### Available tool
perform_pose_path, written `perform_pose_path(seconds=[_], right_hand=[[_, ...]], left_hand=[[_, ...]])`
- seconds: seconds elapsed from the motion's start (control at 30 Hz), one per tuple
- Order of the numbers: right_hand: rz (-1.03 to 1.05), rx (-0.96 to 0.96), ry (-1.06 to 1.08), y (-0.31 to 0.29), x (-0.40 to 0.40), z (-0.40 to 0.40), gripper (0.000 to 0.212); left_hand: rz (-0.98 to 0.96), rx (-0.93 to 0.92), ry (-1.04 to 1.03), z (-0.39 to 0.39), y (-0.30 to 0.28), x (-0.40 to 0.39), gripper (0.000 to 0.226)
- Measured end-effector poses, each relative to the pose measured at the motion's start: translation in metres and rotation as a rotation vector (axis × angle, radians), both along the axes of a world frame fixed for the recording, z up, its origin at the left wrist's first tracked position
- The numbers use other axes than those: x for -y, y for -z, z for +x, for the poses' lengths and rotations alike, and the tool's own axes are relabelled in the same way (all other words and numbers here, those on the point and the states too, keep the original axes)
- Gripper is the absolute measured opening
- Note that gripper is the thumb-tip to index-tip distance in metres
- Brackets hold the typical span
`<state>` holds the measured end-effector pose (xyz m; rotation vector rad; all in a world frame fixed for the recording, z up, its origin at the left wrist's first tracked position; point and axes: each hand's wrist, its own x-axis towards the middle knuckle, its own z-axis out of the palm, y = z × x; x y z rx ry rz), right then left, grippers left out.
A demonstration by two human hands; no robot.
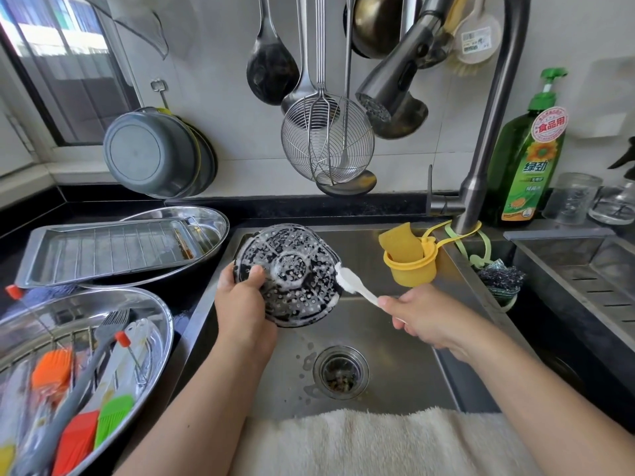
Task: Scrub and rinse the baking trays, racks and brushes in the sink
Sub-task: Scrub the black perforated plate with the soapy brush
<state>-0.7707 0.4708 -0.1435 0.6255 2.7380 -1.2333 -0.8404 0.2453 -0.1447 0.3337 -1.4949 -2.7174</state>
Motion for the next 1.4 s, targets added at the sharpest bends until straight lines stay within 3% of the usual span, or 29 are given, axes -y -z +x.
perform_pose_path(seconds=[0.2,0.43,0.57,0.73,0.9,1.03,1.17,1.3,1.4], right_hand=[[0.015,-0.140,0.094,-0.006,-0.001,-0.002,0.051],[0.052,0.147,-0.123,-0.005,0.007,0.007,0.049],[0.049,-0.054,0.013,-0.010,0.005,0.002,0.048],[0.082,0.069,-0.135,-0.009,0.009,0.008,0.049],[0.094,-0.112,-0.017,-0.012,0.009,0.002,0.049],[0.081,0.016,-0.145,-0.010,0.014,0.006,0.049],[0.121,-0.066,-0.070,-0.010,0.011,0.002,0.049],[0.113,0.027,-0.199,-0.006,0.022,0.007,0.050],[0.142,-0.068,-0.032,-0.010,0.011,0.001,0.049]], left_hand=[[-0.096,-0.052,0.120,0.006,0.001,-0.012,0.027],[0.015,0.041,-0.047,-0.004,0.005,0.002,0.033],[0.012,0.037,-0.003,0.000,0.005,-0.006,0.026],[-0.004,0.044,-0.035,-0.002,0.006,-0.002,0.022],[-0.067,-0.001,0.082,0.006,0.004,-0.012,0.021],[-0.079,-0.011,0.068,0.006,0.006,-0.011,0.022],[-0.067,-0.016,0.066,0.004,0.007,-0.010,0.023],[-0.073,-0.019,0.062,0.004,0.007,-0.011,0.022],[-0.068,-0.021,0.068,0.003,0.009,-0.011,0.022]])
